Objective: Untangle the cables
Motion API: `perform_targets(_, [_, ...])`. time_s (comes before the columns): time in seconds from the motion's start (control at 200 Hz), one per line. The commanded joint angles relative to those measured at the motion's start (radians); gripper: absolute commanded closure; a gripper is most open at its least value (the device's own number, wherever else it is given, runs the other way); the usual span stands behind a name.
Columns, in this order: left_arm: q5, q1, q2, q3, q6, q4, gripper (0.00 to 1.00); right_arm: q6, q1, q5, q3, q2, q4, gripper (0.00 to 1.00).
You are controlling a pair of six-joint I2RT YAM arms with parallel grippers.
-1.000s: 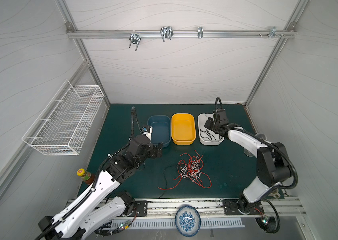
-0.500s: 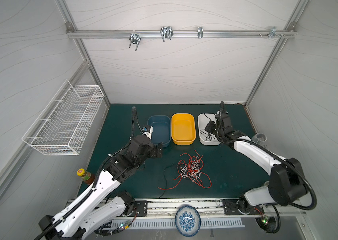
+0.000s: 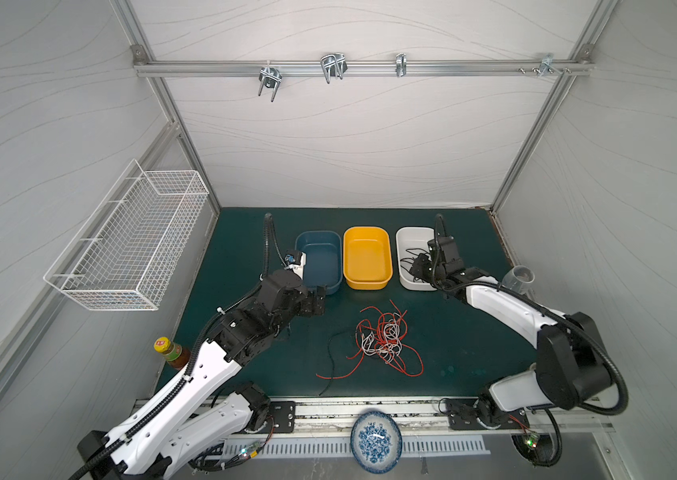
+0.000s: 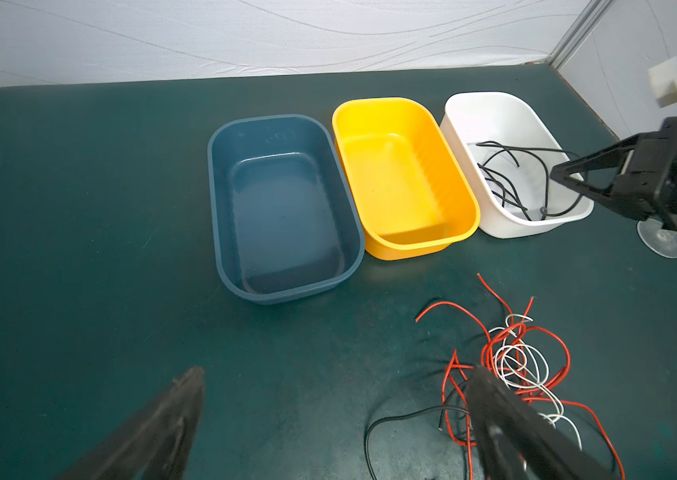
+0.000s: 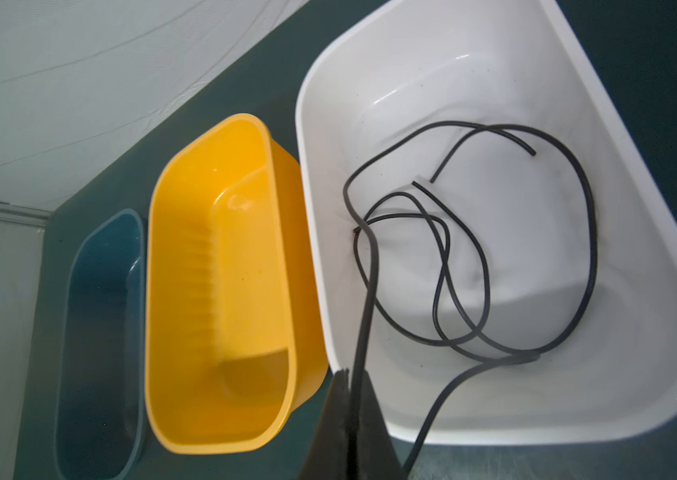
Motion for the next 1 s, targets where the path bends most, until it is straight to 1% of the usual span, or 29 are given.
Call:
perform_targets(0.0, [-0.020, 0.003, -0.004, 0.004, 0.012, 0.029, 0.01, 0.007, -0.035, -0.036, 0.050, 0.069, -0.017, 1.00])
perform_targets(0.06, [-0.021, 0.003, -0.005, 0.005, 0.013, 0.029, 0.01, -0.015, -0.051, -0.034, 0.089, 0.109, -0.029, 1.00])
perform_targets(0.21, [-0.016, 0.003, -0.003, 0.007, 0.013, 0.030, 0.01, -0.038, -0.110, -0.083, 0.217, 0.243, -0.083, 1.00])
perform_targets(0.29, [-0.015, 0.003, -0.001, 0.006, 0.013, 0.029, 0.01, -0.070, -0.118, -0.076, 0.280, 0.307, -0.097, 1.00])
perform_targets(0.445, [-0.012, 0.004, 0.002, 0.007, 0.014, 0.029, 0.01, -0.121, -0.121, -0.061, 0.353, 0.411, -0.114, 1.00])
perform_targets(0.59, [-0.009, 0.003, 0.006, 0.005, 0.016, 0.031, 0.01, -0.129, -0.119, -0.091, 0.347, 0.433, -0.090, 1.00])
perform_targets(0.64, [-0.006, 0.003, 0.008, 0.007, 0.016, 0.030, 0.01, -0.132, -0.114, -0.106, 0.353, 0.429, -0.106, 1.00])
perform_targets(0.75, [-0.002, 0.003, 0.012, 0.007, 0.016, 0.030, 0.01, -0.134, -0.098, -0.070, 0.340, 0.377, -0.122, 1.00])
perform_targets(0.835, [-0.002, 0.003, 0.015, 0.008, 0.017, 0.029, 0.01, -0.139, -0.093, -0.060, 0.339, 0.329, -0.142, 0.95])
perform_targets(0.905, [0.000, 0.003, 0.018, 0.008, 0.017, 0.029, 0.01, -0.161, -0.086, -0.038, 0.361, 0.301, -0.185, 0.83])
perform_targets(0.995, [0.000, 0.003, 0.018, 0.008, 0.017, 0.027, 0.01, -0.192, -0.074, -0.012, 0.395, 0.280, -0.239, 0.71])
